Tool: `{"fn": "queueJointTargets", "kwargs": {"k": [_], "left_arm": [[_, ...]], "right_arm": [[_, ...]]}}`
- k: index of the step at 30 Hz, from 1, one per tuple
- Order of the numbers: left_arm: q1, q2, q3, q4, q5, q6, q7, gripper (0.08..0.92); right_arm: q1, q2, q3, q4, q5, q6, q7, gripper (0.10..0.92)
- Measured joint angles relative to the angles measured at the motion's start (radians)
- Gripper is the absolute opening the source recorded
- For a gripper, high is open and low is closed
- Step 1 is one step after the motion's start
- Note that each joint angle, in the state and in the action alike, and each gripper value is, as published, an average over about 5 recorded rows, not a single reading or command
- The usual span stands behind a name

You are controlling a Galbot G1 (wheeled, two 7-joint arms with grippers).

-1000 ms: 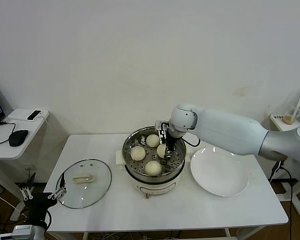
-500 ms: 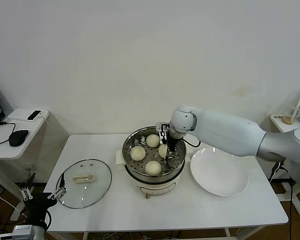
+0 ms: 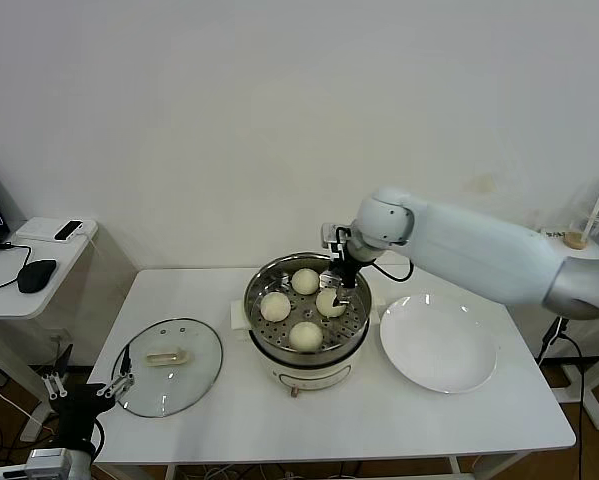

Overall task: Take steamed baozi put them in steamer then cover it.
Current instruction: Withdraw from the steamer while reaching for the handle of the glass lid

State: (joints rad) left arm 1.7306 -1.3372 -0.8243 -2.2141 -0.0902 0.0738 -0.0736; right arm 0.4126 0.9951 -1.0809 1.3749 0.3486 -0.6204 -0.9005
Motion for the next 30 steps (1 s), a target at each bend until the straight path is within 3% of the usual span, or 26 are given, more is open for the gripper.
{"fn": "queueJointTargets", "kwargs": {"k": [9, 19, 30], "left_arm": [[-0.005, 0.001, 0.008, -0.001, 0.002, -0.002, 0.0, 0.823], [-0.018, 0.003, 0.024, 0.022, 0.01, -0.017, -0.002, 0.823], [-0.054, 0.031, 0.043, 0.085, 0.093, -0.044, 0.001, 0.823]], "right_arm": [[-0.133, -0.134, 0.15, 0.165, 0.089, 0.016, 0.277, 0.823], [-0.554, -0.267, 0.561, 0.344, 0.094, 0.157, 0.596, 0.823], [-1.155, -0.156, 1.195, 0.467, -0.045, 0.407, 0.705, 0.823]]}}
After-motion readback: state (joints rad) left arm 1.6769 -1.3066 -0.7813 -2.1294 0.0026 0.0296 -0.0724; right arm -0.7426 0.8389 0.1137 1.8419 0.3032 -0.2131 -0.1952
